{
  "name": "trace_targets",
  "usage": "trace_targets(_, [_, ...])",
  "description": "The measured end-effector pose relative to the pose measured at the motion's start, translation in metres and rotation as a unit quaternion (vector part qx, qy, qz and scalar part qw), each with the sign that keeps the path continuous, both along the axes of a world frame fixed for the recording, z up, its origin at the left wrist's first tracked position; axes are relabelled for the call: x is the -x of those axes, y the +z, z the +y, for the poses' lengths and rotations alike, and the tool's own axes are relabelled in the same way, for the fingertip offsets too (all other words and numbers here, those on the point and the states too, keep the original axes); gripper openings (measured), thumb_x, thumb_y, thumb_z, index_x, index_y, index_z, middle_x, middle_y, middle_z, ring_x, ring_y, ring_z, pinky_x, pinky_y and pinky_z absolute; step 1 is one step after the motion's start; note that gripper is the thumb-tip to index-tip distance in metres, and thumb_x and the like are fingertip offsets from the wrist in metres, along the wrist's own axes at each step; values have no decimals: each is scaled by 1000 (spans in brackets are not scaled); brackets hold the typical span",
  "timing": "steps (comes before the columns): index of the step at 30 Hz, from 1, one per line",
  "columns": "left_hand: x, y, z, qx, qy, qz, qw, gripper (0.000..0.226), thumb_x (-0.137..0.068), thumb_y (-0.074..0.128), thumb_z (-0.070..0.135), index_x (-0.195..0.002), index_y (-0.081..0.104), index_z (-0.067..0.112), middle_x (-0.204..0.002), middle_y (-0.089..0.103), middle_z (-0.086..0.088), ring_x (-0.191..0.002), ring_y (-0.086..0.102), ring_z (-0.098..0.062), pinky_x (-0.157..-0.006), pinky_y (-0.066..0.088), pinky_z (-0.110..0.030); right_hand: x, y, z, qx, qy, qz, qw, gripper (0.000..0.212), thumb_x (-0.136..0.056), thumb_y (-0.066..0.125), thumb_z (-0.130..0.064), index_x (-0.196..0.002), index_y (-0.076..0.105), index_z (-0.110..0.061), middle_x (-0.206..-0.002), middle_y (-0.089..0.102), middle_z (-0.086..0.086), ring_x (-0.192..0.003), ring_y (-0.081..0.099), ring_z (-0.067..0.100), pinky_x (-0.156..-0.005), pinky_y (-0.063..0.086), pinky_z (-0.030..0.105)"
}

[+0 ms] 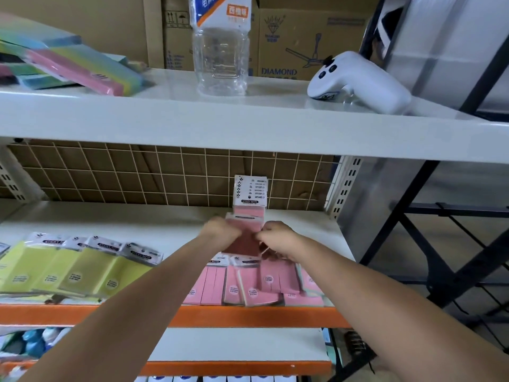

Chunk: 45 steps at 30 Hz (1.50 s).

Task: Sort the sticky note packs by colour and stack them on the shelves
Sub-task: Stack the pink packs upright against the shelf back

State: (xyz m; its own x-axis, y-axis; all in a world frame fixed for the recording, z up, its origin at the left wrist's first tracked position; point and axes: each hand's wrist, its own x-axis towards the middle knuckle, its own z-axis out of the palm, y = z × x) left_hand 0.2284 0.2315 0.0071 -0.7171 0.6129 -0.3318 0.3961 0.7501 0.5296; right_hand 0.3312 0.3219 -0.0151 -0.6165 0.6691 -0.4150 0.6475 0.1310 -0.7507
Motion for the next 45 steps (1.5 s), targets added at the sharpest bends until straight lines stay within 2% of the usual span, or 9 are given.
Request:
trace_targets(8, [10, -15, 31, -61, 7, -14, 998, 25, -87, 50, 11, -108, 61, 5, -104, 68, -13, -99, 66, -28, -62, 41, -24, 15, -2, 18, -129, -38, -20, 991, 11, -86, 47, -12, -88, 58, -13, -92, 68, 12, -81, 68, 30, -72, 59, 37])
trace_targets(12, [7, -30, 38, -69, 3, -25, 997, 30, -91, 49, 12, -120, 53, 5, -117, 61, -13, -109, 60, -26, -81, 47, -27, 21, -15, 14, -187, 6, -61, 981, 21, -90, 45, -13, -102, 61, -7, -101, 63, 12, -91, 59, 28, -63, 40, 24])
trace_targets(19, [3, -42, 42, -95, -45, -83, 991, 42, -89, 57, 32, -126, 49, 13, -119, 61, -9, -108, 59, -28, -92, 47, -32, 27, -38, 17, -152, 8, -64, 986, 47, -83, 41, -9, -125, 60, -19, -119, 64, 11, -102, 63, 30, -74, 49, 29])
trace_targets(24, [7, -56, 44, -92, -36, -132, 986, 46, -86, 58, 29, -129, 40, 29, -121, 60, -10, -107, 60, -30, -90, 50, -36, 24, -45, 20, -157, 17, -65, 985, 56, -88, 45, -8, -144, 38, -9, -132, 56, 14, -118, 55, 33, -91, 46, 30])
trace_targets(30, [14, -62, 42, -43, -51, -119, 991, 37, -84, 57, 26, -118, 50, 14, -109, 65, -8, -101, 62, -26, -93, 51, -37, 21, -50, 18, -165, 28, -101, 981, 77, -92, 45, -5, -154, 1, -13, -132, 54, 15, -117, 56, 30, -89, 48, 32])
trace_targets(34, [20, -53, 34, 10, -96, -88, 991, 30, -95, 45, 25, -120, 56, 12, -105, 61, -6, -88, 57, -22, -66, 50, -28, 25, -51, 21, -190, 23, -126, 973, 60, -91, 49, -7, -148, 31, -10, -130, 56, 16, -116, 57, 31, -92, 49, 32])
trace_targets(37, [26, -49, 34, 36, -74, -113, 990, 32, -93, 46, 25, -124, 52, 18, -102, 58, -7, -82, 56, -21, -69, 53, -31, 28, -50, 21, -204, 4, -124, 971, 35, -90, 50, -7, -124, 60, -11, -115, 64, 13, -103, 63, 31, -82, 50, 30])
trace_targets(42, [31, -41, 36, 57, -54, -140, 987, 38, -92, 44, 23, -129, 50, 19, -121, 51, -10, -99, 57, -29, -80, 57, -38, 31, -47, 20, -218, -27, -138, 966, 24, -92, 51, -11, -111, 63, -3, -111, 66, 16, -102, 64, 34, -79, 50, 32])
trace_targets(45, [30, -39, 34, 68, -67, -137, 986, 41, -93, 39, 21, -133, 48, 19, -119, 52, -16, -86, 57, -30, -57, 53, -30, 34, -46, 22, -220, -42, -143, 964, 24, -94, 48, -12, -111, 62, -3, -114, 65, 16, -105, 63, 34, -79, 49, 31])
